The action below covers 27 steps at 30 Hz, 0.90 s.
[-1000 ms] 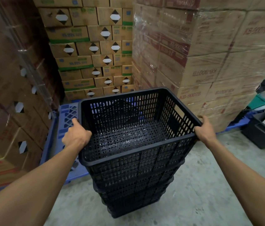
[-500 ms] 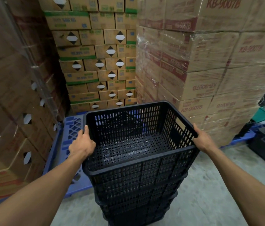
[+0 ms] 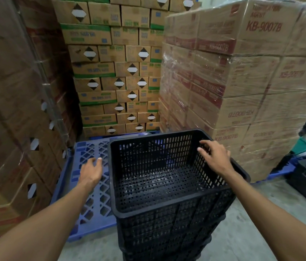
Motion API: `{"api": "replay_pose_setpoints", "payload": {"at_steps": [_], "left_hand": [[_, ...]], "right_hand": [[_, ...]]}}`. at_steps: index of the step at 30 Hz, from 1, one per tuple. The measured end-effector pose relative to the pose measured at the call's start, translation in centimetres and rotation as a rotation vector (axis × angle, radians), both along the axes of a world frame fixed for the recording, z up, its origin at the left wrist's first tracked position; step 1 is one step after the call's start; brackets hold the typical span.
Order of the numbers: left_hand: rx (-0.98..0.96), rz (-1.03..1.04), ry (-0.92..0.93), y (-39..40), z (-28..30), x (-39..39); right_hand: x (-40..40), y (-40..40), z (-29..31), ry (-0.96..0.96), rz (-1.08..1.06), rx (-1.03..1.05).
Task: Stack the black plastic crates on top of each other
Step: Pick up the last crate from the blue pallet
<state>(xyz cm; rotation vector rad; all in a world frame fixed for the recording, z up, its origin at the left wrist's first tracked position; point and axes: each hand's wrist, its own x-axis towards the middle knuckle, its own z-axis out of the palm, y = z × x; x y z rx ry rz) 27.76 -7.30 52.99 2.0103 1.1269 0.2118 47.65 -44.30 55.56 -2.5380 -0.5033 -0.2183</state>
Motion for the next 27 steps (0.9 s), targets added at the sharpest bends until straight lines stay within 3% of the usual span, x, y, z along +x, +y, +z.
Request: {"api": "replay_pose_setpoints", "payload": {"at_steps": [6, 12, 18, 27], "left_hand": [[-0.033, -0.123, 0.067, 9.0, -0.2, -0.7], [-0.326, -0.138, -0.034, 20.3, -1.9, -1.9], [-0.427, -0.167, -0.008, 28.3, -3.6, -3.2], [-0.488, -0.174, 0.105, 34.8, -6.1, 1.8]], "right_hand": [[-1.8, 13.7, 1.4, 0.089, 0.153, 0.015], [-3.2, 28.8, 2.8, 0.108, 0.244, 0.059], [-4.3, 42.2, 2.3, 0.240, 0.287, 0.134], [0.6, 51.6, -2.3, 0.448, 0.236, 0.159]]}}
